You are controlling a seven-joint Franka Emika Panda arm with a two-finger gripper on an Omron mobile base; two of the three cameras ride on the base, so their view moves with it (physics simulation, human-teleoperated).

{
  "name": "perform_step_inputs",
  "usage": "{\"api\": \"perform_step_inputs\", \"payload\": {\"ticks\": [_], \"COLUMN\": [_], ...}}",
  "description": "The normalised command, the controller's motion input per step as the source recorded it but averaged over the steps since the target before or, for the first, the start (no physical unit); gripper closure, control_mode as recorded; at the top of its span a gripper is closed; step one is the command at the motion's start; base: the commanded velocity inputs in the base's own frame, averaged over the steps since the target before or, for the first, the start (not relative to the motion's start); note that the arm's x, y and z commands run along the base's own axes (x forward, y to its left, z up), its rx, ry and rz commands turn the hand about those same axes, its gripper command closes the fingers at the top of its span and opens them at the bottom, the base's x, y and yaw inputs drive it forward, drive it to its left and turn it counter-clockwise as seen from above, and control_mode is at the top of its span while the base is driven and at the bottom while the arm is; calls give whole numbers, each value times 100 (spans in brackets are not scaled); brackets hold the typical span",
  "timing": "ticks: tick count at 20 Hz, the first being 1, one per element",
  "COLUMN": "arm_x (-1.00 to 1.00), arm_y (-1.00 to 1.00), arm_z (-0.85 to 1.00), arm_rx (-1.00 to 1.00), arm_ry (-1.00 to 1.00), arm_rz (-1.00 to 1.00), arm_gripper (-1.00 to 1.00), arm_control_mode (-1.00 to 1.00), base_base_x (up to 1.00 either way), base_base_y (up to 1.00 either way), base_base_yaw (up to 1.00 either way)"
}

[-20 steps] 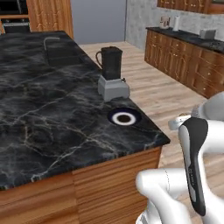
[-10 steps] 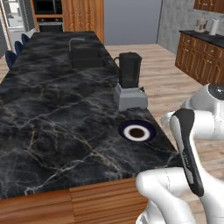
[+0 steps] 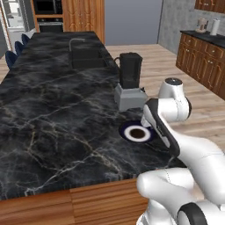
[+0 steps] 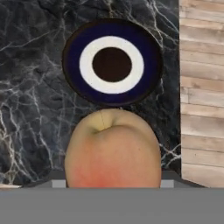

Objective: Pick the peach and mango from the fridge and place them on the plate next to the blender to make a fruit smoothie.

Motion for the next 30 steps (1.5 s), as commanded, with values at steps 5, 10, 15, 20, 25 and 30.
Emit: {"api": "perform_step_inputs", "payload": {"ticks": [5,10,15,20,25,30], "arm_x": [92,100,68,18,-19,-92], "arm_y": [0,0,10,7,4,15], "arm_z": [-84,-78,-25,5,51,76], "arm_rx": [5,4,1,0,0,0], "arm_ry": [-2,-4,-8,2,6,1], "arm_rz": [0,0,-1,-4,-6,-5], "arm_gripper": [100,100,-100,-100,-100,-100], "arm_control_mode": [-100,-100,-100,-100,-100,-100], "base_base_x": [0,0,0,0,0,0], "base_base_y": [0,0,0,0,0,0], "base_base_yaw": [0,0,0,0,0,0]}}
